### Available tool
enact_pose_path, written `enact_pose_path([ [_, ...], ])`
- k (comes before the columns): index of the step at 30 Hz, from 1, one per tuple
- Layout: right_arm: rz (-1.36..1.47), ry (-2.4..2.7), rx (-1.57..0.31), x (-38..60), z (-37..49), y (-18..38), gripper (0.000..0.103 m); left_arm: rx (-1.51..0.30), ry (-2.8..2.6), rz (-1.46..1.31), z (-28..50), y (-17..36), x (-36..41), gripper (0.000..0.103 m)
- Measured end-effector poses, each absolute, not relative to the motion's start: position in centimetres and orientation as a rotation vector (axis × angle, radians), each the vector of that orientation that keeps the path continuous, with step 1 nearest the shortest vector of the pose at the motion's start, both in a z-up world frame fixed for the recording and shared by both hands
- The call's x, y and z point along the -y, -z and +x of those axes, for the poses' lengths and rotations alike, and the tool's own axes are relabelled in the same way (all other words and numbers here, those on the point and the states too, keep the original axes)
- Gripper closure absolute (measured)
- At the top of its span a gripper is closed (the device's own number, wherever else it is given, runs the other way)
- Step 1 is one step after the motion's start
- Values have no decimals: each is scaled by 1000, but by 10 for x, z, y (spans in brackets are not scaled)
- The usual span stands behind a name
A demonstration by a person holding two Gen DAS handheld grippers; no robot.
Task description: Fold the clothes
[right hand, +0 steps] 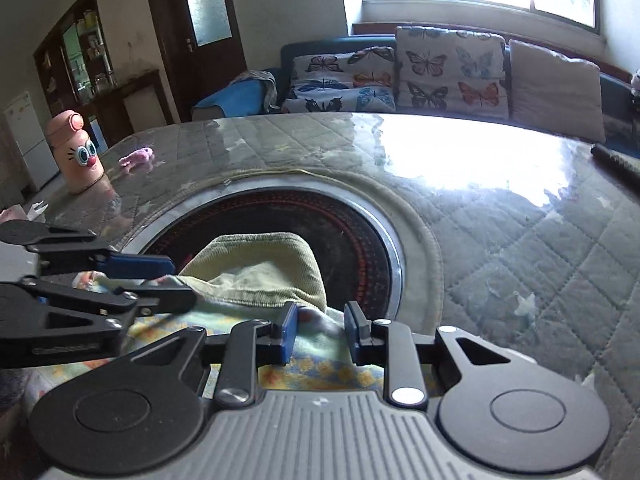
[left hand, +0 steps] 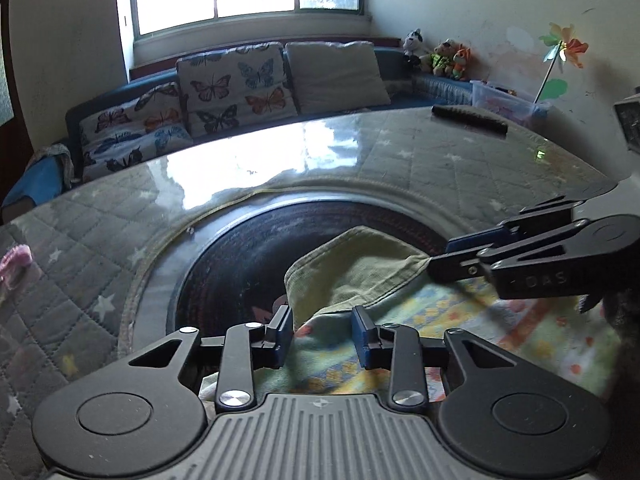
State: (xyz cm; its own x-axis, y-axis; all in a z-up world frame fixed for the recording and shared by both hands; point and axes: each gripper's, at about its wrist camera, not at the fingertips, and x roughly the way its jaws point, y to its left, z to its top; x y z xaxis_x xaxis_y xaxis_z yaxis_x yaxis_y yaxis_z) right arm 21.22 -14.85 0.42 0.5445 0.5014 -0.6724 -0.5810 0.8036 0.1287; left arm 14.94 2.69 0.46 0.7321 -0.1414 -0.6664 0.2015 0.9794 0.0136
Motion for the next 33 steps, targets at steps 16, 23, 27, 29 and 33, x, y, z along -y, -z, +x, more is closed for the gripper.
enact_pose_path([
  [16,-276,-855,-695,122,151,-17,78,-735,181,83,152,-5,-26,68],
  [23,-309,-904,-692,128,109,-17,77,-717,162,98,145,-9,-23,67],
  [27,-293,-921,-701,139,85,-18,74,-677,174,112,120,-16,-18,68],
  [29,-286,-925,-702,143,76,-18,69,-654,187,117,106,-20,-14,68],
  [33,-231,-911,-688,154,65,-23,67,-610,211,129,77,-26,-8,68],
])
